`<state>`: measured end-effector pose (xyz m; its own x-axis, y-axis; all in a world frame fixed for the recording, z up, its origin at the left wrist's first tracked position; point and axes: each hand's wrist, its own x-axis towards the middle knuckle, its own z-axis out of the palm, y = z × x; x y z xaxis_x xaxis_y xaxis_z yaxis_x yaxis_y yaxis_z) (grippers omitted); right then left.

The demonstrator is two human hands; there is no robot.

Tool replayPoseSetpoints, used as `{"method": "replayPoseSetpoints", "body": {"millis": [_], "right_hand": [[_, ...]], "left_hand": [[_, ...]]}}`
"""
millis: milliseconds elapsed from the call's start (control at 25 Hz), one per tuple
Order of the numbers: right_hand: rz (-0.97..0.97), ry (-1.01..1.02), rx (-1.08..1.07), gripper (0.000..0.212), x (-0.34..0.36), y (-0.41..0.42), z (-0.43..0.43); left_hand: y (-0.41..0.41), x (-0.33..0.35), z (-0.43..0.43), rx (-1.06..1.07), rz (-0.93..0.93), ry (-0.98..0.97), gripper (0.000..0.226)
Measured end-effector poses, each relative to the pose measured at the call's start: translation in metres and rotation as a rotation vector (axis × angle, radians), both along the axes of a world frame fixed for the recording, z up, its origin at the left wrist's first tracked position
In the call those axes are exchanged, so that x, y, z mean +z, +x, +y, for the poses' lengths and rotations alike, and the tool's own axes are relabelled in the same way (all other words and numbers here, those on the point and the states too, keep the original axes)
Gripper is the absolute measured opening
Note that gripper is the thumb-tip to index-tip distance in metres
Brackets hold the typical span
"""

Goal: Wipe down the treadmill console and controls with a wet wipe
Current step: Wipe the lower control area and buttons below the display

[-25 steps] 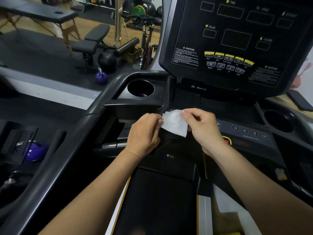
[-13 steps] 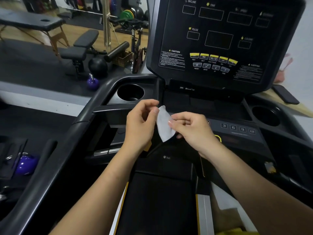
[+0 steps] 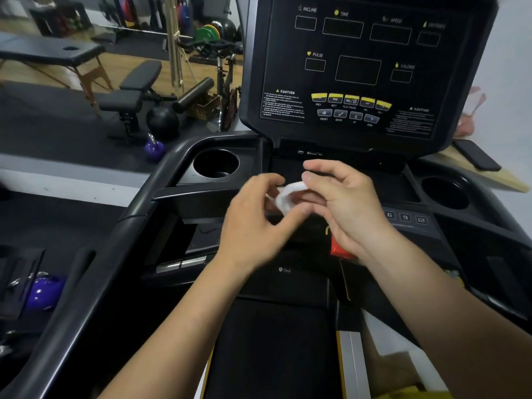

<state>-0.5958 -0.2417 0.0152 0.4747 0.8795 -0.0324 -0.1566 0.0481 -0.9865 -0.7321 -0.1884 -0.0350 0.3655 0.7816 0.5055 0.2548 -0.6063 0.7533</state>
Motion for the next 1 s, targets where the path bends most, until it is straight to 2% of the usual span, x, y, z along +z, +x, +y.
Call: {"method": "replayPoseSetpoints", "body": {"millis": [120,280,360,440,520,600,680,800,880,1000], "right_hand": [[-0.122,-0.011,0.022,0.011,0.002,-0.003,-0.001],[-0.474,-0.063,0.046,0.025,0.003,0.001,-0.004],[-0.729,-0.072,0.053,0.023,0.001,0.001,-0.004],[-0.854,-0.042,0.067,0.016,0.0,-0.001,-0.002],[-0.791,-0.003,0.069,0.005,0.002,-0.003,0.0],[-0.705,0.012,0.038,0.013,0.003,0.0,0.003],[-0.708,-0.006,0.06,0.013,0.002,0.007,0.005],[-0.753,-0.041,0.196,0.012,-0.006,0.012,0.004],[-0.687,-0.012,0.159,0.013,-0.012,0.012,0.004],[-0.536,-0.026,0.138,0.014,-0.016,0.012,0.004]], "left_hand": [[-0.001,0.006,0.002,0.05,-0.085,-0.073,0.007],[-0.01,0.013,0.012,0.105,-0.143,-0.168,0.019],[-0.01,0.016,0.013,0.043,-0.168,-0.205,0.017],[-0.01,0.018,0.014,-0.037,-0.177,-0.25,0.015],[-0.013,0.019,0.015,-0.115,-0.135,-0.28,0.013],[-0.018,0.018,0.019,-0.197,-0.052,-0.322,0.015],[-0.023,0.016,0.022,-0.238,-0.02,-0.39,0.014],[-0.024,0.013,0.026,-0.175,-0.13,-0.474,0.014],[-0.022,0.011,0.026,-0.13,-0.155,-0.486,0.01],[-0.02,0.007,0.025,-0.224,-0.007,-0.516,0.009]]}}
